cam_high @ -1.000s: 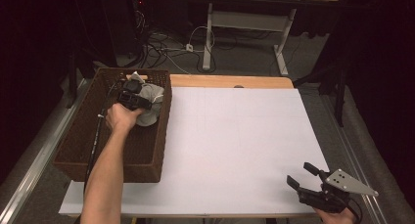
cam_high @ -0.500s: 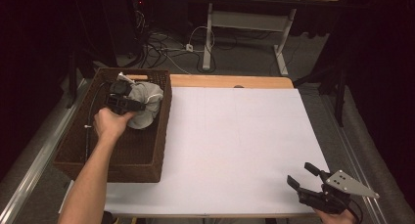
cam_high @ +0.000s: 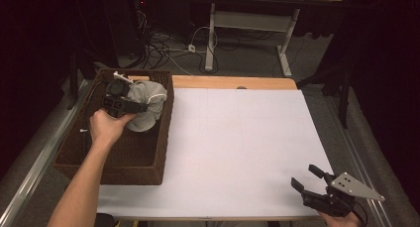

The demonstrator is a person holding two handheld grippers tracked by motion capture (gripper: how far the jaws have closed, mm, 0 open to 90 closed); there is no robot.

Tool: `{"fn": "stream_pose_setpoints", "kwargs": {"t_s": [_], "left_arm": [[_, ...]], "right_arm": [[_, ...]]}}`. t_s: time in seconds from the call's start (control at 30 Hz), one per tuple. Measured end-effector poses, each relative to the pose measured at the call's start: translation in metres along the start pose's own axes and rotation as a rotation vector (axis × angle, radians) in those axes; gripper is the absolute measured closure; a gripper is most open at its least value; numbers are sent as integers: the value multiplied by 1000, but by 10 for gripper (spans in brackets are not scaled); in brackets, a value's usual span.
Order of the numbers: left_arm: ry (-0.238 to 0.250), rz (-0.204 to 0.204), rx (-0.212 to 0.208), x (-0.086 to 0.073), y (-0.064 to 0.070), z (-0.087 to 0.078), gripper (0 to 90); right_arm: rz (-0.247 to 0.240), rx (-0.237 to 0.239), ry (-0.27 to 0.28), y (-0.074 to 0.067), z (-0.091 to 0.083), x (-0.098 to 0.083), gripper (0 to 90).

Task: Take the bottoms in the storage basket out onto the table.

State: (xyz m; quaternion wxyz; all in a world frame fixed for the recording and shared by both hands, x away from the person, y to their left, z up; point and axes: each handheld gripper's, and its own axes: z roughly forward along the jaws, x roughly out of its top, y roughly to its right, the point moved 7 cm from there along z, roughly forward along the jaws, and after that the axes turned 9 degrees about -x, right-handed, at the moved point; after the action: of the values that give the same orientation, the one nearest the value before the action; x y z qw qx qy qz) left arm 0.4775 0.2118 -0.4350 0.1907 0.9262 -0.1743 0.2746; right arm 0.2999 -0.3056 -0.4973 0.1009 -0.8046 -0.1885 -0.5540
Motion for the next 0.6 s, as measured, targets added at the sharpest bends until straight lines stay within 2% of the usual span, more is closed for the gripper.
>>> {"fn": "stream_pose_setpoints", "kwargs": {"t_s": [0.13, 0.27, 0.47, 0.6], "left_arm": [[3, -1, -12, -1, 5, -4, 380], [23, -4, -49, 1, 11, -6, 380], [23, 14, -41, -1, 15, -9, 380], [44, 17, -47, -3, 19, -16, 380]], "right_arm": [[0, 13, 4, 0, -1, 0, 227], [1, 24, -2, -1, 0, -1, 228], [1, 29, 0, -2, 0, 0, 227], [0, 29, 1, -2, -1, 0, 228]]}}
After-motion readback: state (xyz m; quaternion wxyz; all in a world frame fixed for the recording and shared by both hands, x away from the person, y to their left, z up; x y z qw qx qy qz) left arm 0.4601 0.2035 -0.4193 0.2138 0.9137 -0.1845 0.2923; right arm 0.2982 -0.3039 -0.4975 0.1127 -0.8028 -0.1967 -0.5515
